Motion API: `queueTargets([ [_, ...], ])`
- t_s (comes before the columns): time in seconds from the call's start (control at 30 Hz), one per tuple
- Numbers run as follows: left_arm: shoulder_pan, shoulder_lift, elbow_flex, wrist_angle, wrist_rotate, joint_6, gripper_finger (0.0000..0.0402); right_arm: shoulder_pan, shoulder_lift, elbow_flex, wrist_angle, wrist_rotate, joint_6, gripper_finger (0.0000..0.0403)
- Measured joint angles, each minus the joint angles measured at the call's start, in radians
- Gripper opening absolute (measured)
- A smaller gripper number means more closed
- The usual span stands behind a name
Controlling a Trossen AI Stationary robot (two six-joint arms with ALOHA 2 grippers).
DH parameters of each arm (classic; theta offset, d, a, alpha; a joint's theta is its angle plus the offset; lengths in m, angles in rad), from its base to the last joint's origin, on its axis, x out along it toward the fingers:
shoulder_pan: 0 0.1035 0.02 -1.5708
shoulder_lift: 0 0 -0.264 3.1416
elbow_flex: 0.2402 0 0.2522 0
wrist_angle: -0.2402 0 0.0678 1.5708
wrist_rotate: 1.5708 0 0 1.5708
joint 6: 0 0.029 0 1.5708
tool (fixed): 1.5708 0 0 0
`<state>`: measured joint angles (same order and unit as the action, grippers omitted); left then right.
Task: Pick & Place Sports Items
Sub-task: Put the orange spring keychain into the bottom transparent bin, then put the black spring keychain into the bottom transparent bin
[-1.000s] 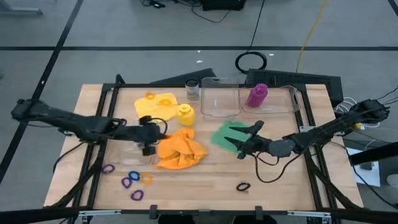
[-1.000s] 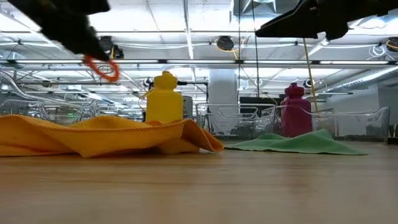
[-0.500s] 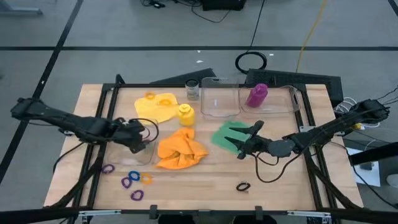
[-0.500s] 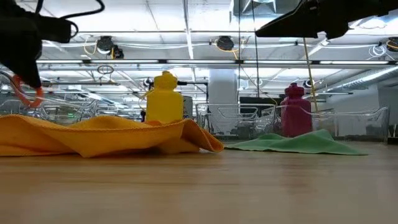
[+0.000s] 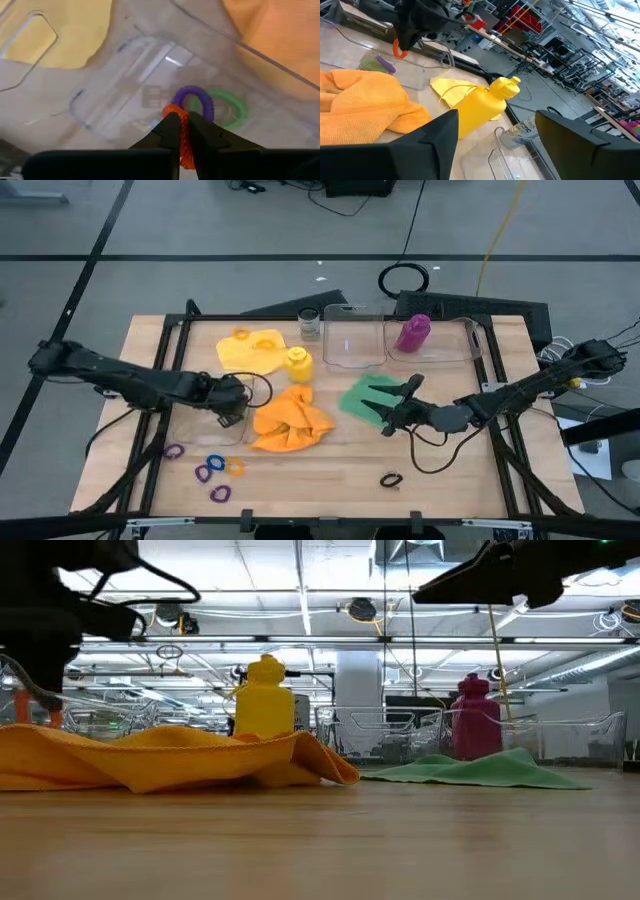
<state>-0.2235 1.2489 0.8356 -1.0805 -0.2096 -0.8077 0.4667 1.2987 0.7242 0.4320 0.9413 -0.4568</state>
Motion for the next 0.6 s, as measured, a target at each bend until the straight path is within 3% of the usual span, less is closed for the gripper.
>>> queueTargets([
  [0.2,0.03,0.001,0.0,0.0,0.0,0.017,0.0025,0.0,0.0,0.0,0.0,0.0,0.0,0.0192],
  [0.6,0.04,0.001,0.0,-0.001,0.002,0.041,0.0138,0.0,0.0,0.0,0.0,0.0,0.0,0.0192],
])
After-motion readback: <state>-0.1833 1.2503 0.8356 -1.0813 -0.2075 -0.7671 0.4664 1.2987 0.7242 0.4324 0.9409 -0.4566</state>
